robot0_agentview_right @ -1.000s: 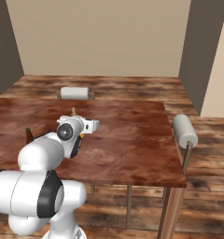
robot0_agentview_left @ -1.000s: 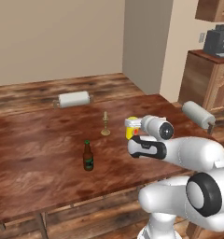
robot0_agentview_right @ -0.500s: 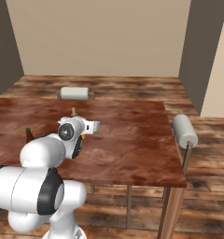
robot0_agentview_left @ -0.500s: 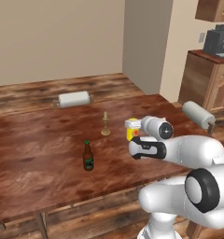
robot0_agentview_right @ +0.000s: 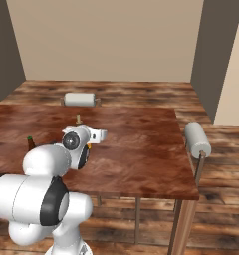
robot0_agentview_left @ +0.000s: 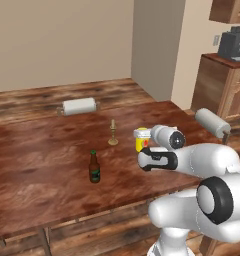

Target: Open the cabinet directly in front. Then move the beer and the cup to the dining counter with the candle on it.

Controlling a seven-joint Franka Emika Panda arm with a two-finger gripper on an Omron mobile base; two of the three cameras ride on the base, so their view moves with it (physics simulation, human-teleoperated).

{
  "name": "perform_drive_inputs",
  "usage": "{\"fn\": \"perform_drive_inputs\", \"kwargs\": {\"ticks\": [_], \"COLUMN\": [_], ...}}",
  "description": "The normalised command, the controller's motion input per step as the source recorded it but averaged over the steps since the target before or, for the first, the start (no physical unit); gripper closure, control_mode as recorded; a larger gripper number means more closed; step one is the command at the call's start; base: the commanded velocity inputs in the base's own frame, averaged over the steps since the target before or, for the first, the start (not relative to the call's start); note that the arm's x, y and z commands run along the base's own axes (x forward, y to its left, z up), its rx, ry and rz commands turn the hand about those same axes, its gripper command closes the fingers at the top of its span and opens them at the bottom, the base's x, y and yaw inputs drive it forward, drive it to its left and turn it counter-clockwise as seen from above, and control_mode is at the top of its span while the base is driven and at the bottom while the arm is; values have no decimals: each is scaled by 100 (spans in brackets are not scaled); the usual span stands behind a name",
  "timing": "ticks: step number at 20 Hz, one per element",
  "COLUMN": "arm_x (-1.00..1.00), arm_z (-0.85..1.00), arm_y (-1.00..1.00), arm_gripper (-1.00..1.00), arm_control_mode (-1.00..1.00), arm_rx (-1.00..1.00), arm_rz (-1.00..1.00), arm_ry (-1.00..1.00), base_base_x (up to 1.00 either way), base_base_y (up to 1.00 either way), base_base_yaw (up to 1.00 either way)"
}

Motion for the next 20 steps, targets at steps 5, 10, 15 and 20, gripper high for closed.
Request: {"fn": "perform_drive_inputs", "kwargs": {"ticks": [5, 10, 15, 20], "arm_x": [0, 0, 0, 0], "arm_z": [-2, -30, -41, -32], "arm_y": [0, 0, 0, 0], "arm_gripper": [100, 100, 100, 100], "arm_control_mode": [-100, -100, -100, -100], "arm_rx": [0, -1, -3, -2], "arm_rz": [0, 0, 0, 0], "arm_ry": [0, -5, -5, -3], "base_base_x": [0, 0, 0, 0], "base_base_y": [0, 0, 0, 0], "base_base_yaw": [0, 0, 0, 0]}}
